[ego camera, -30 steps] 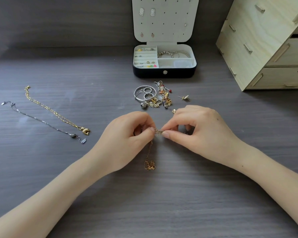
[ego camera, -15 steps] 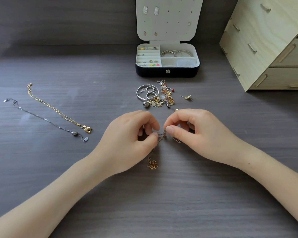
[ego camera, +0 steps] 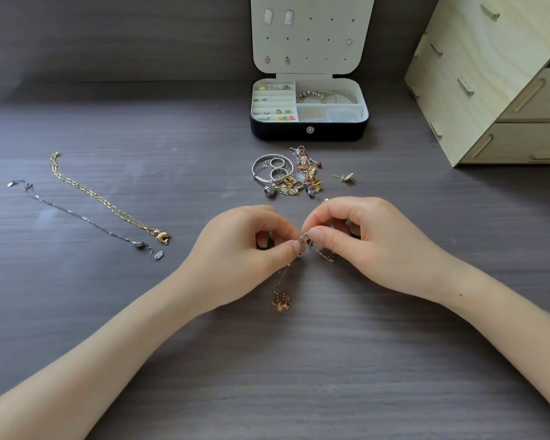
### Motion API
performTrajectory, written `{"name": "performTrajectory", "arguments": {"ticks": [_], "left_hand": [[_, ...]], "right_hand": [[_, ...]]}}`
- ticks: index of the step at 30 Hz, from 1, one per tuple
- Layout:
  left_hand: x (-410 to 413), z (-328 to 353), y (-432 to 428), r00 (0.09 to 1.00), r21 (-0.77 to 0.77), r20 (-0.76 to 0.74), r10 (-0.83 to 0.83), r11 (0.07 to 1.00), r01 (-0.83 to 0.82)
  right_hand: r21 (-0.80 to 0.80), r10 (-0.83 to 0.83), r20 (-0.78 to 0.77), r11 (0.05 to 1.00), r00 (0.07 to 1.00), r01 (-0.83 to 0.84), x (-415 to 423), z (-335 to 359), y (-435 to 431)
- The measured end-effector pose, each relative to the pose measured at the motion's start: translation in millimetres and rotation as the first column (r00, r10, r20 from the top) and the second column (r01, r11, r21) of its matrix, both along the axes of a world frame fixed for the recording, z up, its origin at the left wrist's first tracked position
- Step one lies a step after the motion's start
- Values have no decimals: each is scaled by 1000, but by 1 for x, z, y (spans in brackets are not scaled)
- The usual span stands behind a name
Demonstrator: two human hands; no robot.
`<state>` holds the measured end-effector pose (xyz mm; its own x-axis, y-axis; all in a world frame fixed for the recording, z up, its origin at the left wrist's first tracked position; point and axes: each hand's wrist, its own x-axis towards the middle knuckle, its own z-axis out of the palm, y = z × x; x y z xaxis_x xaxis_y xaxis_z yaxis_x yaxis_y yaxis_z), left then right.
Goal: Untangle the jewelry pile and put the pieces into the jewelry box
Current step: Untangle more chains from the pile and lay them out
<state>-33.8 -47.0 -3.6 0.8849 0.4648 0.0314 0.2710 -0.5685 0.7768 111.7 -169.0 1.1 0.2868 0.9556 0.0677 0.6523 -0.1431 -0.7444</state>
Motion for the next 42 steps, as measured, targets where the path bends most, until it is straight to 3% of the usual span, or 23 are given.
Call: {"name": "performTrajectory", "arguments": {"ticks": [7, 19, 42], "left_hand": [[1, 3, 2, 999, -174, -31, 19, 984, -24], [2, 5, -3, 999, -154, -39, 37, 987, -43], [2, 8, -3, 998, -171, -46, 41, 984, -48]], "right_hand": [[-6, -9, -10, 1000, 1000, 9, -1, 0, 0], [-58, 11, -58, 998, 998, -15, -2, 3, 1], [-79, 41, -9, 996, 999, -42, -1, 2, -1]]}}
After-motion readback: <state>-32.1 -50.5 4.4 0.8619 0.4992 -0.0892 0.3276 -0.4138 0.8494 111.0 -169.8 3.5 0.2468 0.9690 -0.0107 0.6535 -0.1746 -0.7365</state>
